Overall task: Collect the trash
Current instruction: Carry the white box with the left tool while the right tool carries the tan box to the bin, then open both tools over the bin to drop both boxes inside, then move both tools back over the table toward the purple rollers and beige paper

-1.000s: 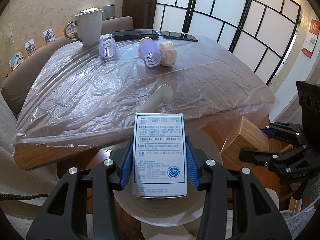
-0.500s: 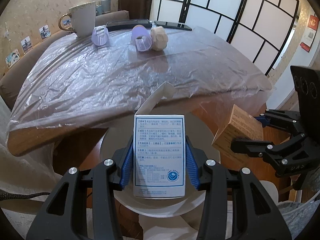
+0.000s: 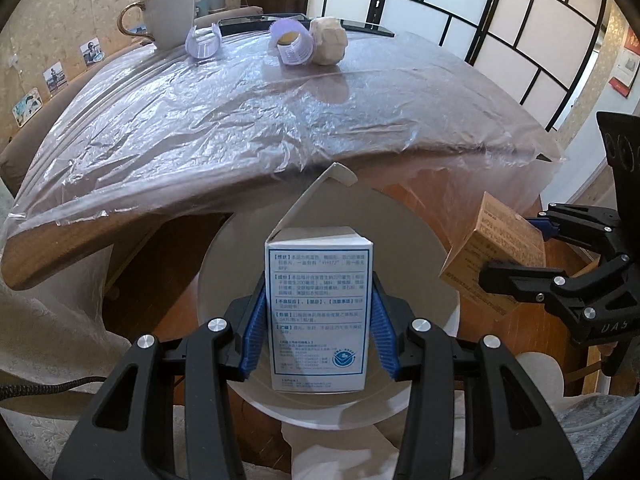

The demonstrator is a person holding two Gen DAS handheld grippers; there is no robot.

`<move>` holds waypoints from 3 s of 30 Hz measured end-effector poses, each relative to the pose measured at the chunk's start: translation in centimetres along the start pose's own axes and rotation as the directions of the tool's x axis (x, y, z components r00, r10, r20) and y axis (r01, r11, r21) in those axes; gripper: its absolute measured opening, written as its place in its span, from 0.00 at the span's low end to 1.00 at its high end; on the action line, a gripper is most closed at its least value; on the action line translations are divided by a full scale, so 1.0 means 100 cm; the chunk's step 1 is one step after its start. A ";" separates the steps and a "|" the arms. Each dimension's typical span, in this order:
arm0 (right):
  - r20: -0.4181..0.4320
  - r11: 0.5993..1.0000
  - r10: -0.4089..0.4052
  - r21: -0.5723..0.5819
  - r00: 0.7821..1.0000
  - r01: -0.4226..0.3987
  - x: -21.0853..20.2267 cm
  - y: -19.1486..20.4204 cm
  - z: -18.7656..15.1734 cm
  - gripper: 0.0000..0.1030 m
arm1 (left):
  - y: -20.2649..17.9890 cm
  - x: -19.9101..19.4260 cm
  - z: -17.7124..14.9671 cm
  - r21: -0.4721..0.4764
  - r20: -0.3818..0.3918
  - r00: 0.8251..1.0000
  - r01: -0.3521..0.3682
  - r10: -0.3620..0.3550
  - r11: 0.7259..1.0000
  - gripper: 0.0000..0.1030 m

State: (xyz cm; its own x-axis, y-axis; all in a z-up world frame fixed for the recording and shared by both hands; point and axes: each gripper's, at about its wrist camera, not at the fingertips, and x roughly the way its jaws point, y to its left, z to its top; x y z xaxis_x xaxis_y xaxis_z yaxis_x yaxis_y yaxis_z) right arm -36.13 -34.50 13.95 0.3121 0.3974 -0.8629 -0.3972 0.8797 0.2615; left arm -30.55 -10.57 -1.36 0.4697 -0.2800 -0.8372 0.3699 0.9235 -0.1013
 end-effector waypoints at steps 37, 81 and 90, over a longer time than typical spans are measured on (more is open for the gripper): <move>-0.015 1.000 -0.009 -0.012 1.000 0.008 0.013 -0.001 -0.002 0.57 | 0.004 0.030 0.009 0.043 -0.066 0.997 -0.025 0.027 0.999 0.46; 0.303 0.976 -0.198 0.151 0.932 0.158 -0.013 -0.011 0.155 0.74 | 0.112 0.008 0.197 -0.123 0.199 0.970 -0.119 0.142 0.985 0.88; 0.252 0.964 -0.221 0.200 0.942 0.172 0.020 -0.021 0.183 0.60 | 0.116 0.045 0.218 -0.117 0.146 0.983 -0.094 0.111 0.989 0.77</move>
State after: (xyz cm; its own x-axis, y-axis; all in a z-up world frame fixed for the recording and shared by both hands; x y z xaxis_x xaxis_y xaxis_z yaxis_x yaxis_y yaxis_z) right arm -18.81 -30.79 19.56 0.5992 0.2463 -0.7617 -0.1565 0.9692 0.1903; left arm -6.66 -6.88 5.42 0.6199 -0.2115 -0.7556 0.2279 0.9700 -0.0846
